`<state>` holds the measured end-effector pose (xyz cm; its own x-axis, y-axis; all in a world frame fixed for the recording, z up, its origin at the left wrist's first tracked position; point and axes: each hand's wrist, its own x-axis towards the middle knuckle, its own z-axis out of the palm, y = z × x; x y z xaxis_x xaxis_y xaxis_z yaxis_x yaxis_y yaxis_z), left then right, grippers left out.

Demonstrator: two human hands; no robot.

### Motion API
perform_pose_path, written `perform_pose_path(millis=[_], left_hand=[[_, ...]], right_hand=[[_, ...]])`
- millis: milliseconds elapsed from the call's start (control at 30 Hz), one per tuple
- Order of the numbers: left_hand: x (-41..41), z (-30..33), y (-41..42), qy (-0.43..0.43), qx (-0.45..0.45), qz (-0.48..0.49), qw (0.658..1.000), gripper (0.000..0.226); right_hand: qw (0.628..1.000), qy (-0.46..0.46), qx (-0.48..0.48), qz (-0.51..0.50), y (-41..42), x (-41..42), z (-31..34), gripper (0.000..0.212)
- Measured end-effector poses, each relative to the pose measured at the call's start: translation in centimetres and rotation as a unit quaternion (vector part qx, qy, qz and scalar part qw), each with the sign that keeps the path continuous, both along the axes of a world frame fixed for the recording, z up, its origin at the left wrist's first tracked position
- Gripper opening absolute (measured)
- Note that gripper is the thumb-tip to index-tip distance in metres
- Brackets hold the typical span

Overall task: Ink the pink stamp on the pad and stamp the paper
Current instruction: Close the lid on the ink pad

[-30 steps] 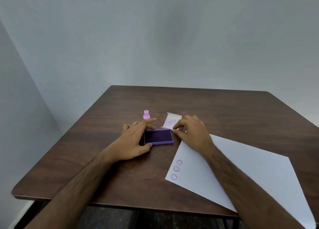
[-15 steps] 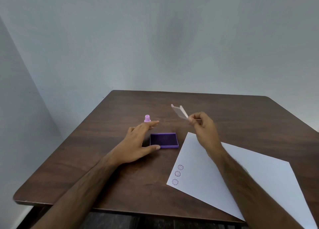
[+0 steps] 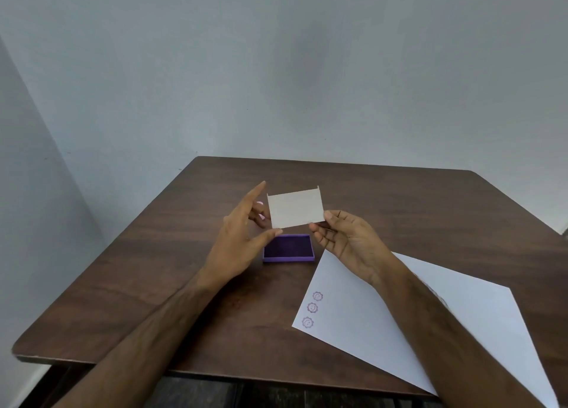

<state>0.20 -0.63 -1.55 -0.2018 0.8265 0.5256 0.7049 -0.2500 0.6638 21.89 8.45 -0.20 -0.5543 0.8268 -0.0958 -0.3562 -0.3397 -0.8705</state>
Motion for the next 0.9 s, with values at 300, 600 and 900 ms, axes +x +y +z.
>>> perform_pose_path(millis=[300, 600, 900], left_hand=[[-0.6, 0.1, -0.1, 0.037, -0.02, -0.002, 0.999, 0.071], [-2.1, 0.4, -1.2, 0.037, -0.098, -0.043, 0.994, 0.062], [-2.2, -0.4, -1.1, 0.103, -0.132, -0.025, 0.985, 0.056]], right_hand=[[0.963, -0.165, 0.212, -0.011, 0.1, 0.2, 0.2, 0.029], [0.823, -0.359, 0.44, 0.012, 0.9, 1.0, 0.1, 0.066], [0.767, -0.401, 0.499, 0.029, 1.0, 1.0, -0.5, 0.06]])
